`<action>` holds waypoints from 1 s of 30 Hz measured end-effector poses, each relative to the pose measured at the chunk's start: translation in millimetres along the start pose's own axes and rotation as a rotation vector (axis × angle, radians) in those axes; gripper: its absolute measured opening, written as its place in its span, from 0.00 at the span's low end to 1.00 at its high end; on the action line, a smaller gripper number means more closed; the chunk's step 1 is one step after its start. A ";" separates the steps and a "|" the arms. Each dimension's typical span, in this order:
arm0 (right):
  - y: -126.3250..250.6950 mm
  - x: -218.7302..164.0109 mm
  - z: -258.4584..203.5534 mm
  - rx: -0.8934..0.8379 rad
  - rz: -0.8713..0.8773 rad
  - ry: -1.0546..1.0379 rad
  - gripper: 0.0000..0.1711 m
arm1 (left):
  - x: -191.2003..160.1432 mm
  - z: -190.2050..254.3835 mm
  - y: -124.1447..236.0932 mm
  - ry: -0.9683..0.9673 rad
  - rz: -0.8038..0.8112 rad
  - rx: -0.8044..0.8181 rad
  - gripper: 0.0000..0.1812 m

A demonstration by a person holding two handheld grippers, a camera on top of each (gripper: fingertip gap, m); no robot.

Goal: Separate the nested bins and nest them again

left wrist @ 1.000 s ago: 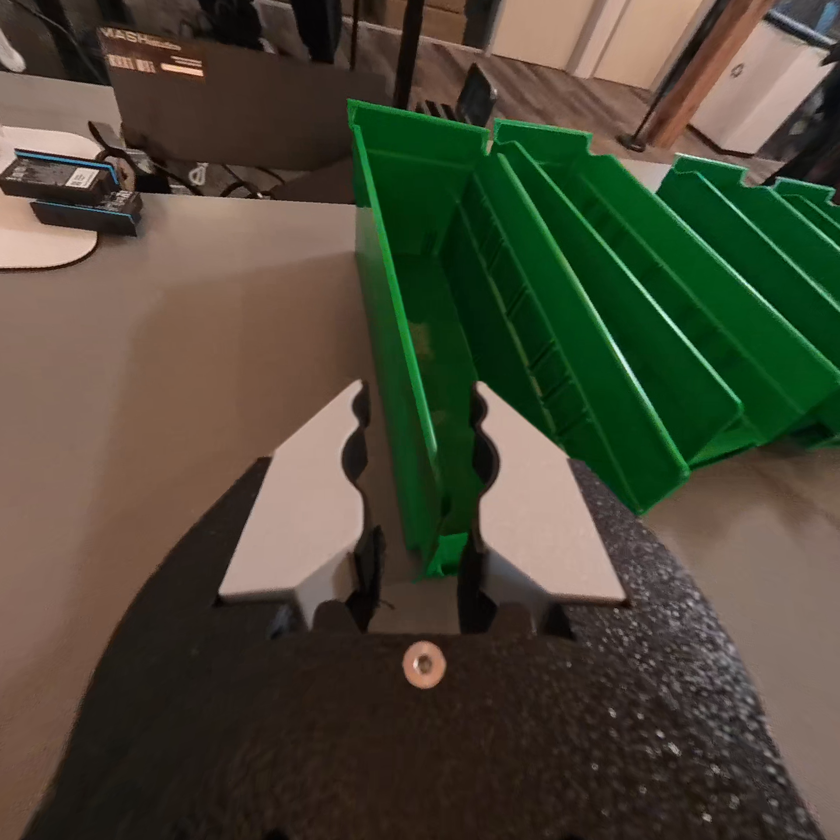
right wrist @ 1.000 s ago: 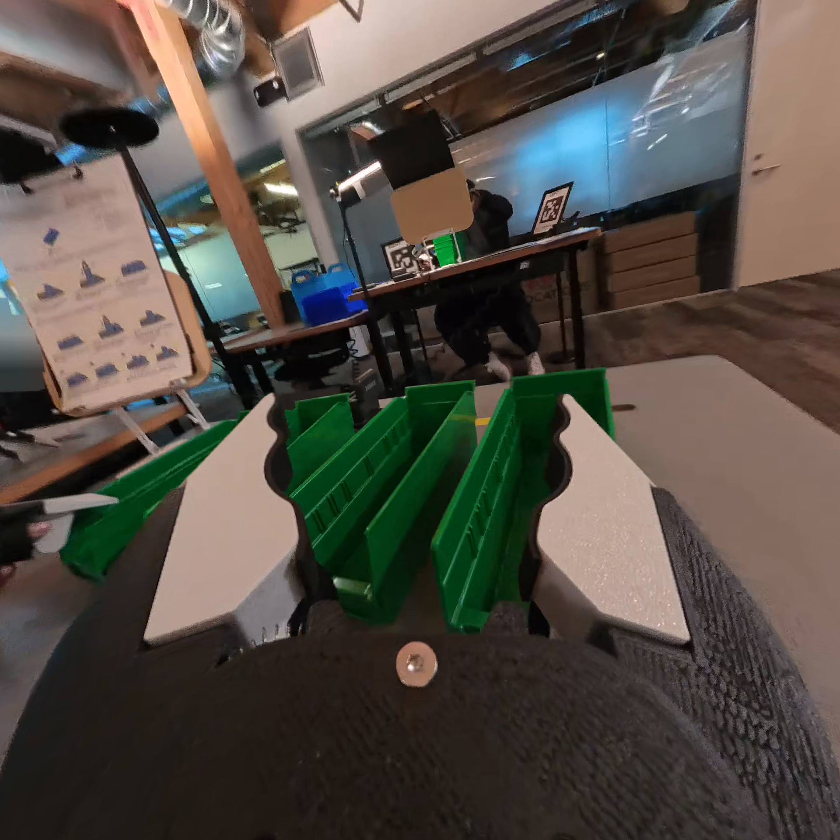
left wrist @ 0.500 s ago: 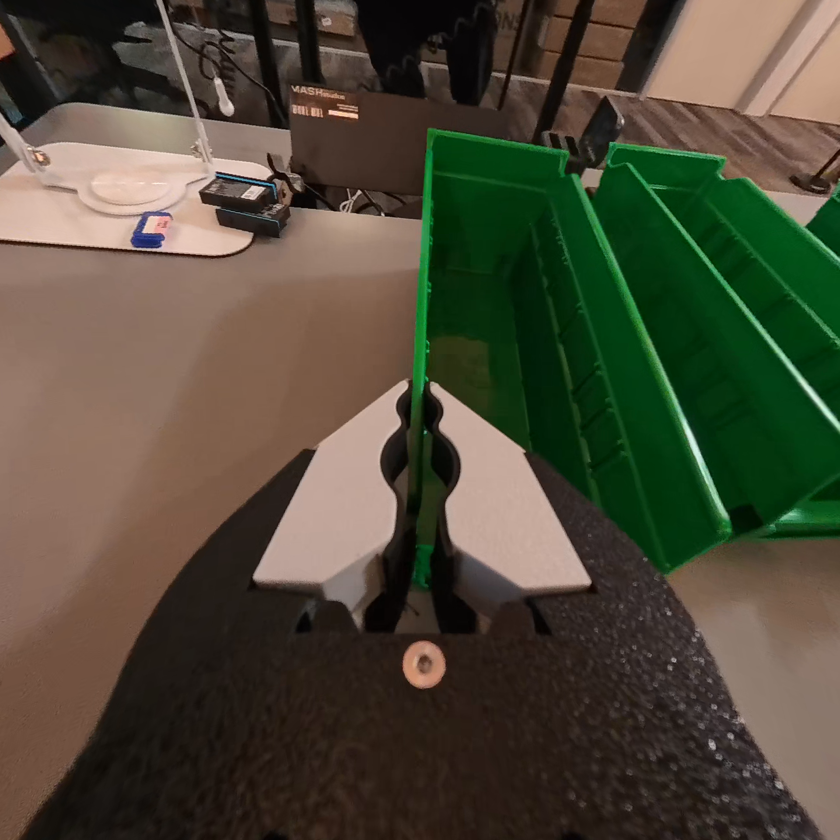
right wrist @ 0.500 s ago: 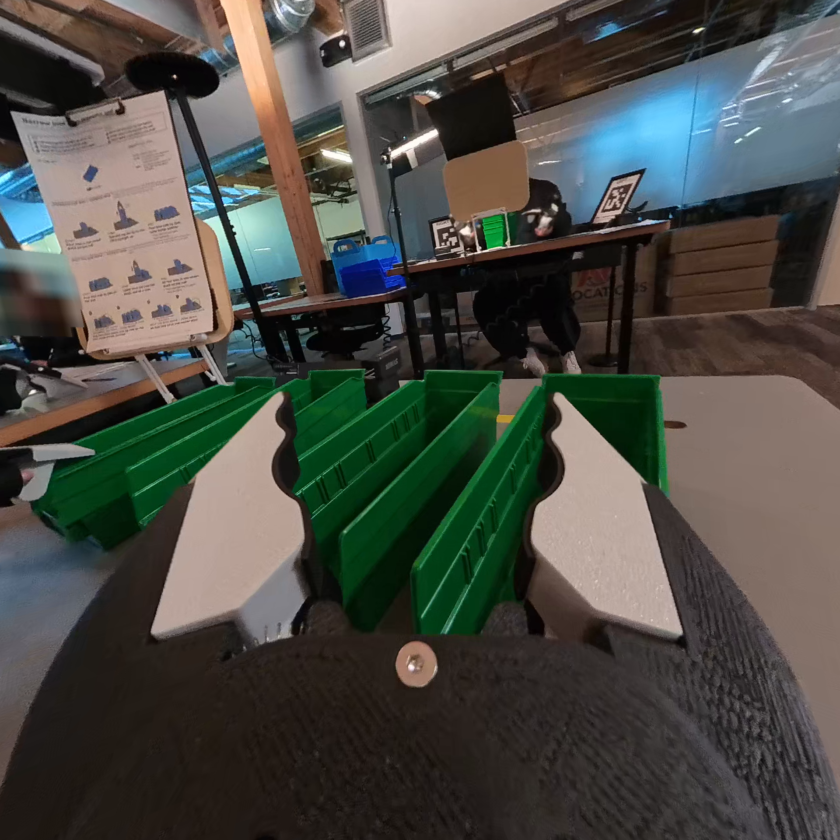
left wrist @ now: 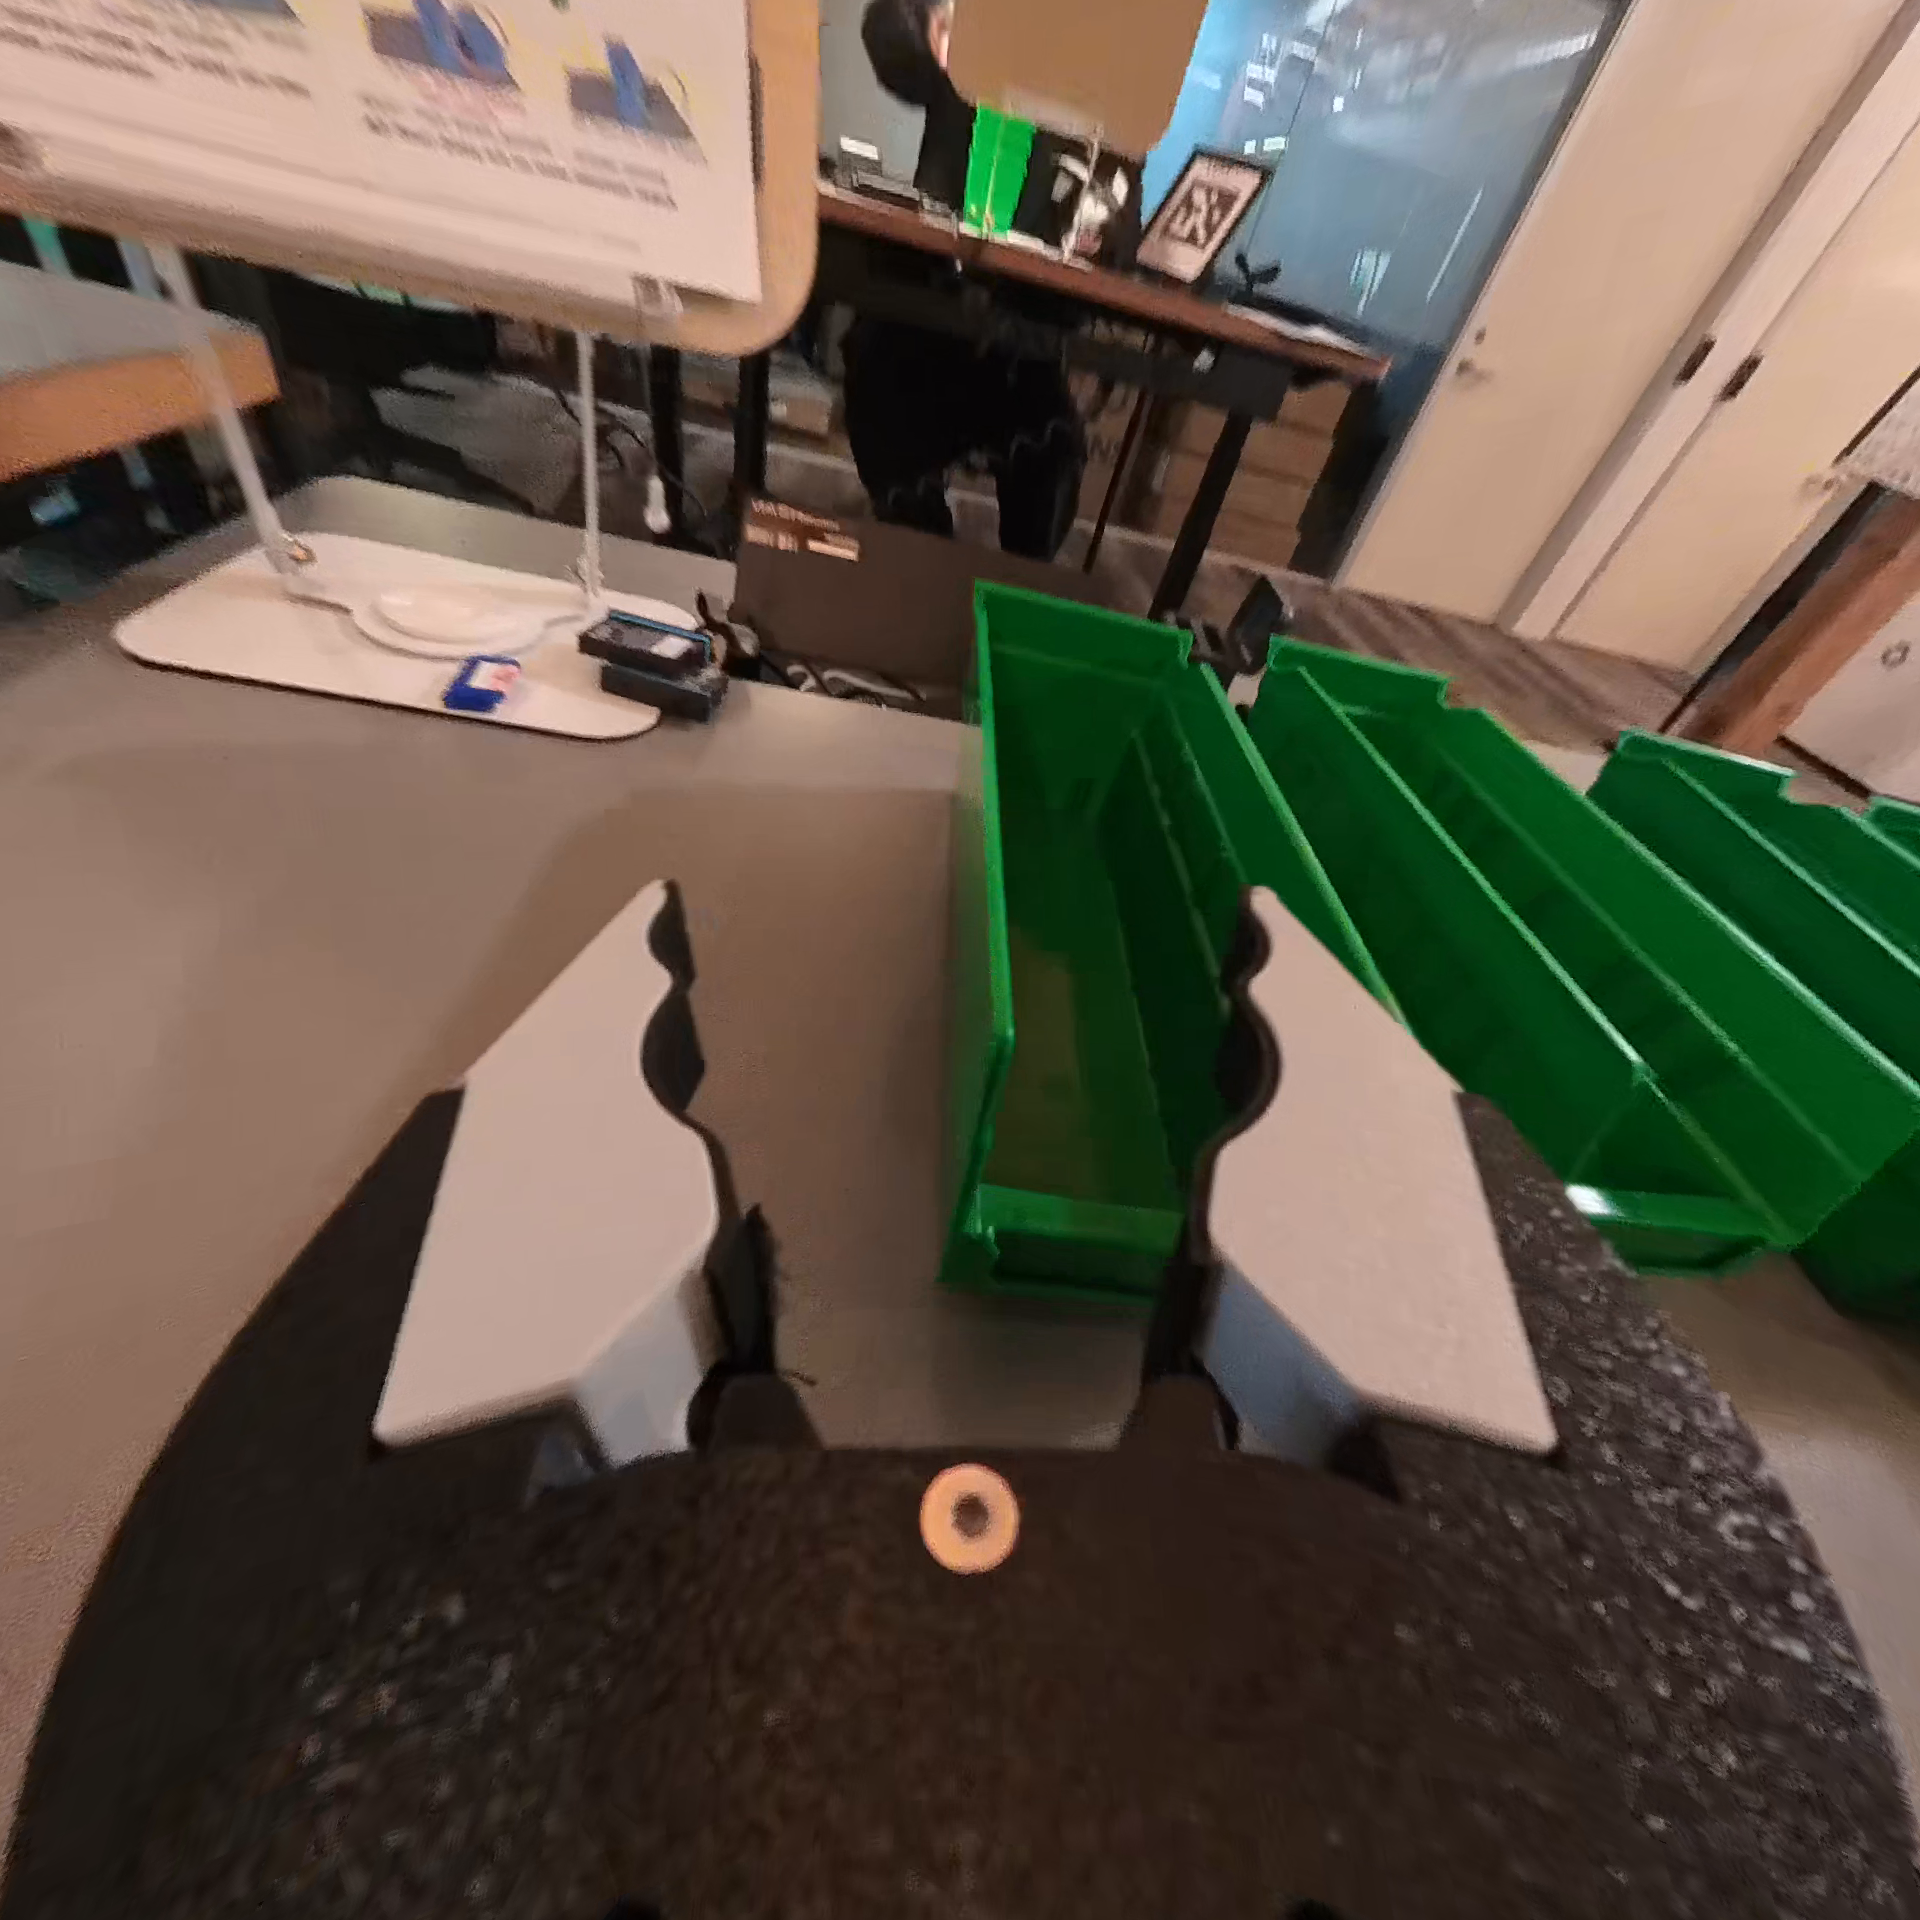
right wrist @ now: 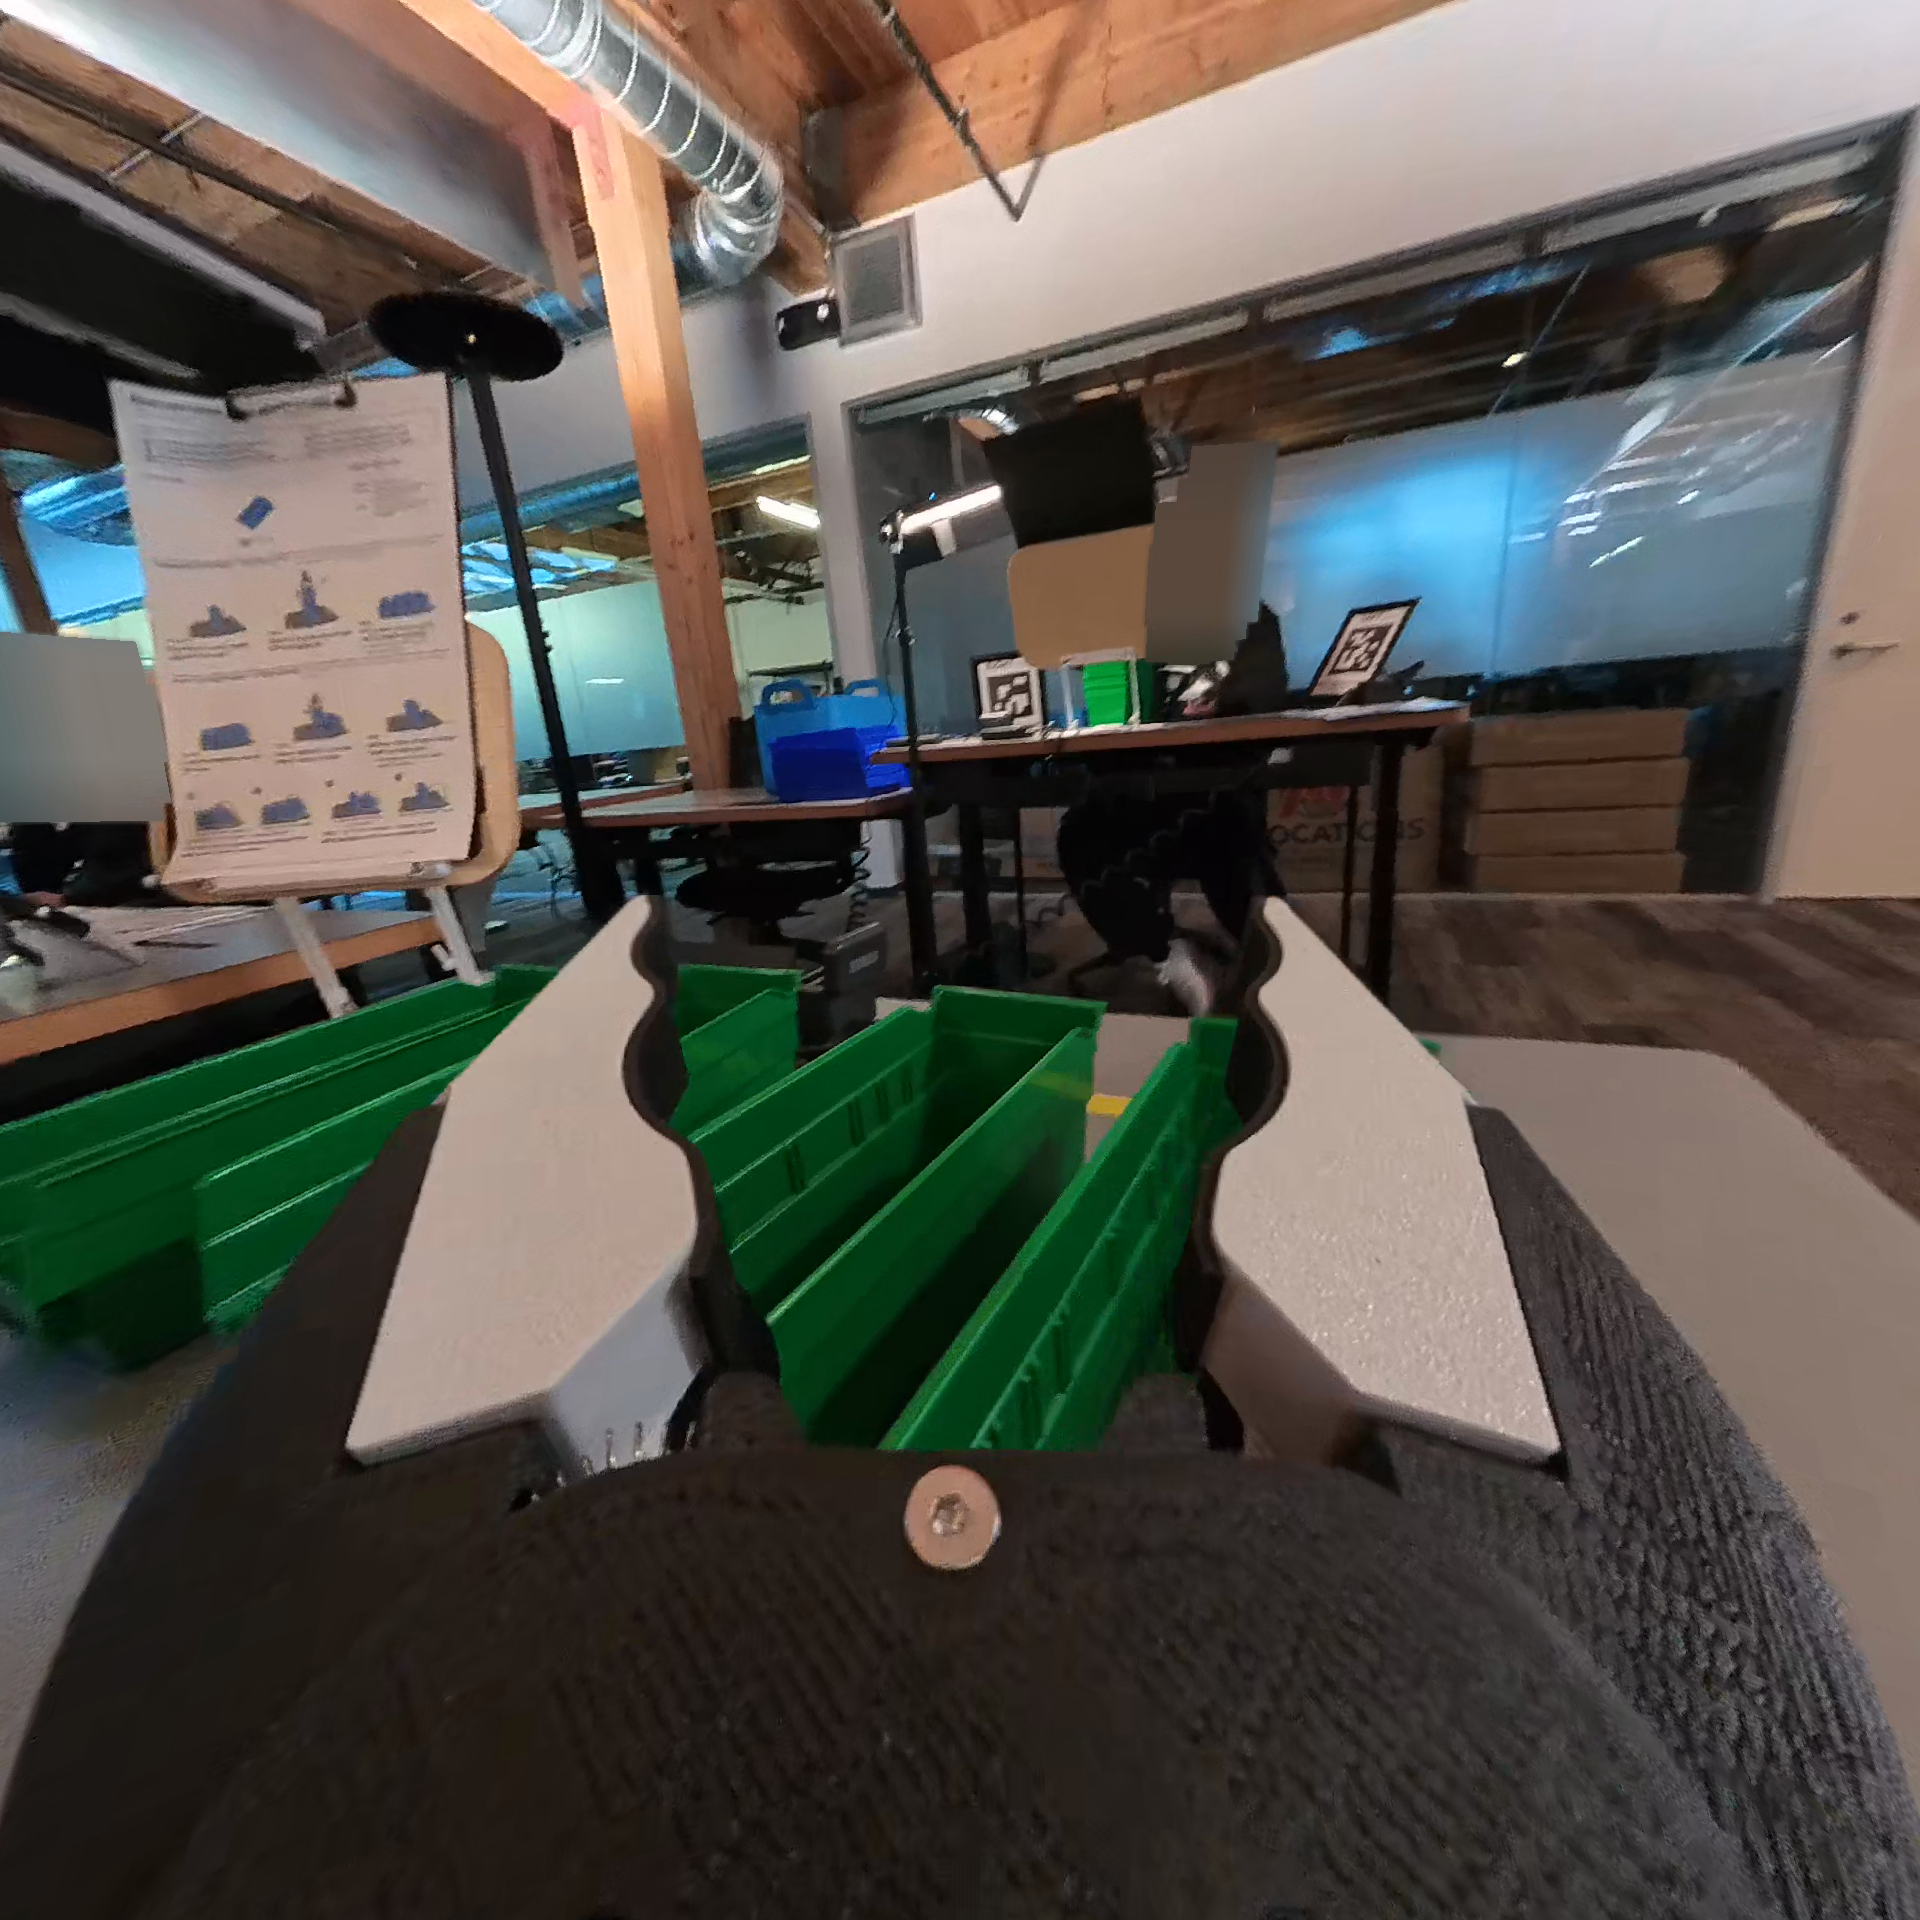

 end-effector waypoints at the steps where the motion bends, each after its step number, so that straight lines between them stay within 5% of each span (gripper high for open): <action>1: 0.8 6.2 3.4 -0.011 0.021 0.010 0.62 | 3.8 -3.0 8.2 0.001 0.017 0.006 0.58; 12: -51.6 116.0 1.0 0.020 0.157 0.143 0.60 | 42.1 -11.5 67.5 -0.068 0.141 0.063 0.60; 30: -67.4 112.5 -24.8 0.139 0.104 0.171 0.56 | 29.8 17.8 65.0 -0.132 0.075 -0.003 0.60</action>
Point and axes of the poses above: each gripper's, where its closed fingertips meet, y back along the fingers, x out of its top, z = x × y across the jaws, the point moved 2 cm from there along y, back along the fingers, and after that the axes turned 4 degrees about x, right-handed, at the moved point
